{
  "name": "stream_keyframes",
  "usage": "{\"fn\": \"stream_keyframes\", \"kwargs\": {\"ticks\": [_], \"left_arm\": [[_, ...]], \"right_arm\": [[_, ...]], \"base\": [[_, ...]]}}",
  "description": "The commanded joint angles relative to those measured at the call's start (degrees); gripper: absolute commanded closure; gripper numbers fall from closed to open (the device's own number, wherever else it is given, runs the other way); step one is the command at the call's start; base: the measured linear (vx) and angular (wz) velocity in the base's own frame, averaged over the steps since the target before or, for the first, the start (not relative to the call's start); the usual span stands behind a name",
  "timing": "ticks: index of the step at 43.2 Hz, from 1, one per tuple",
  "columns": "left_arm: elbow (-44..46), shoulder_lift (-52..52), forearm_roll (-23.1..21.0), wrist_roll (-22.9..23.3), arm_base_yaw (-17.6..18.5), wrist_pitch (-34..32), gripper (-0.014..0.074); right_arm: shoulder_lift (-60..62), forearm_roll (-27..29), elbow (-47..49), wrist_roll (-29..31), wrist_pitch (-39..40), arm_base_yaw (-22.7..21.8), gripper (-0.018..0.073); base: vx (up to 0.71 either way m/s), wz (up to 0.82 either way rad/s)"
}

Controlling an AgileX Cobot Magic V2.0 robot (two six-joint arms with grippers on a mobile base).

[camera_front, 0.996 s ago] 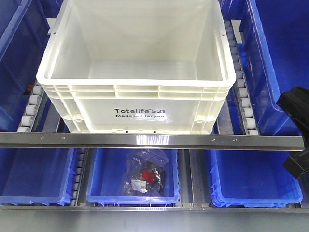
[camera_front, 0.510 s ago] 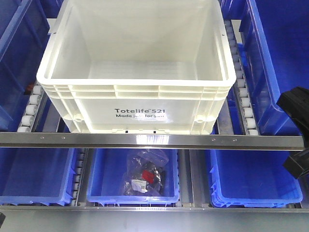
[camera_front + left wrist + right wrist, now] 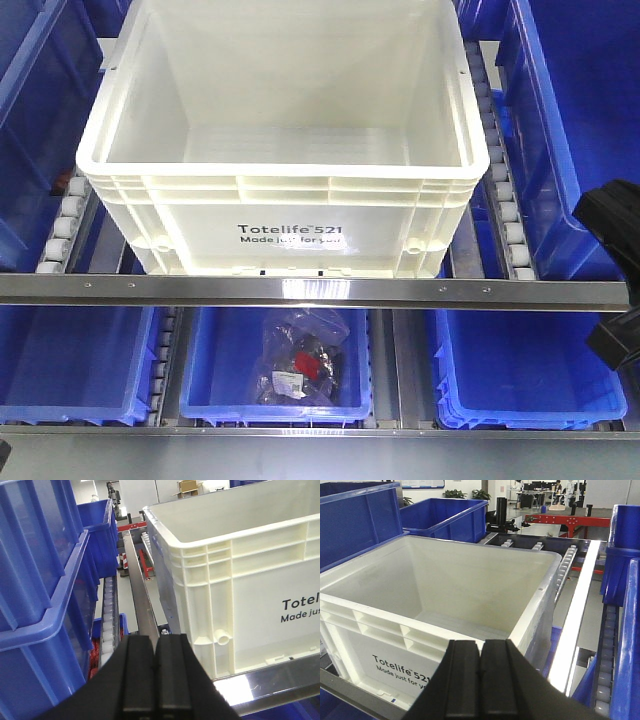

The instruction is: Place moving items into box and shelve

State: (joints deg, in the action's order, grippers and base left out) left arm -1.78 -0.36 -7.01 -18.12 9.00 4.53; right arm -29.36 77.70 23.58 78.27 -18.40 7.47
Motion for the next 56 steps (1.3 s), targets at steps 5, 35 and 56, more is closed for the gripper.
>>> {"fn": "stream_keyframes", "kwargs": {"ticks": [5, 35, 56], "left_arm": [[-0.3, -1.1, -0.1, 0.0, 0.3, -4.5, 0.0603], [-0.3, -1.1, -0.1, 0.0, 0.3, -4.5, 0.0603], [-0.3, -1.1, -0.1, 0.0, 0.3, -4.5, 0.0603]], "right_arm": [[-0.3, 1.4, 1.7, 0.4, 0.8, 0.1, 0.0567], [-0.3, -68.5, 3.1, -69.2, 4.3, 0.1, 0.0567], [22.7, -76.6, -22.4, -77.4, 23.4, 0.1, 0.0567]], "base": [[0.00, 0.00], [0.00, 0.00], [0.00, 0.00]]}}
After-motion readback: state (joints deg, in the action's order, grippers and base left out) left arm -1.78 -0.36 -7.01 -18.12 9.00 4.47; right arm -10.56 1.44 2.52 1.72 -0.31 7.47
